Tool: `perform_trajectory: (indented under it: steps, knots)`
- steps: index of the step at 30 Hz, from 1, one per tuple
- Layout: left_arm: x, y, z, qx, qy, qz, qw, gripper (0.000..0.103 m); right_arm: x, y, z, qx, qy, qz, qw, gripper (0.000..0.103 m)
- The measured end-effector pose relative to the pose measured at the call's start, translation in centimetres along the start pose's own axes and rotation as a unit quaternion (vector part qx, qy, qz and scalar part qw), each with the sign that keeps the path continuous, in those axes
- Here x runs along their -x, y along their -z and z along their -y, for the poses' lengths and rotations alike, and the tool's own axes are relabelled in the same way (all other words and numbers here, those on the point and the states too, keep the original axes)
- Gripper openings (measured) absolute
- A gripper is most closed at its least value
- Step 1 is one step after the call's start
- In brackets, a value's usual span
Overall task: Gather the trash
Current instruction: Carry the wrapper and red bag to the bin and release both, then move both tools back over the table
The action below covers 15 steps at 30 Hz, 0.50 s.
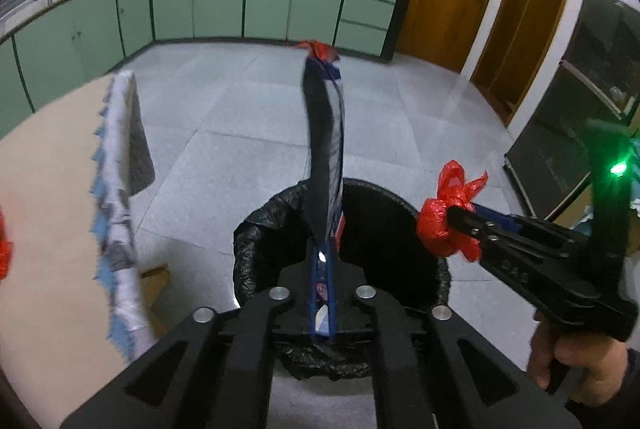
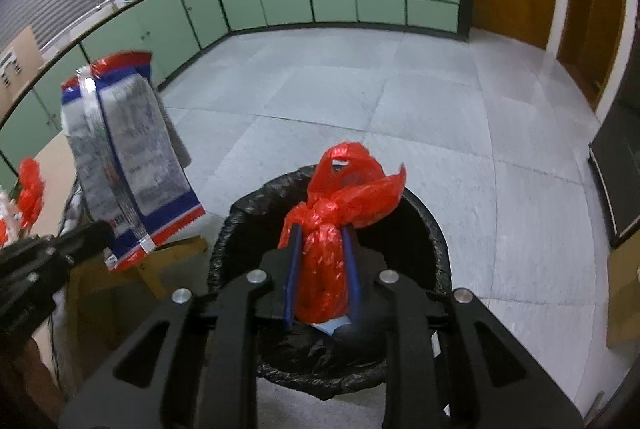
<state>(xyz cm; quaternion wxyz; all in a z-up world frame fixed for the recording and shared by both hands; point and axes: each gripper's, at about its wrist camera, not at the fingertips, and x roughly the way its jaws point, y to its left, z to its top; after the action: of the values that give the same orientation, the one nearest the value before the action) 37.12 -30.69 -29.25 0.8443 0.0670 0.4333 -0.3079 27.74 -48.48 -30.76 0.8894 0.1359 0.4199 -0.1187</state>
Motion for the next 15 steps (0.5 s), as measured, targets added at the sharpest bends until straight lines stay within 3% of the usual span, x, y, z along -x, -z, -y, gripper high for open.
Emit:
perform_trajectory:
  steps: [2, 8, 11, 15]
  knots:
    - [-0.7, -0.1, 0.0, 0.004, 0.000, -0.001, 1.0000, 0.015, 0.2, -0.5, -0.3, -0.005, 0.003, 0.008, 1.000, 0.036]
    - [-1.4, -0.7, 0.5, 0.008, -0.001, -0.001, 1.0000, 0.019, 1.5, -0.7, 0.4, -0.014, 0.001, 0.025, 1.000, 0.036]
    - [1.0, -0.3, 0.4, 0.009, -0.013, 0.024, 0.9996, 0.020, 3.4, -1.1, -0.1, -0.007, -0.003, 0.043, 0.999, 0.038]
    - [6.8, 1.6, -1.4, 0.022, -0.050, 0.068, 0.9962, 0.032, 6.6, -1.4, -2.7, 0.020, -0.027, 0.059, 0.998, 0.038]
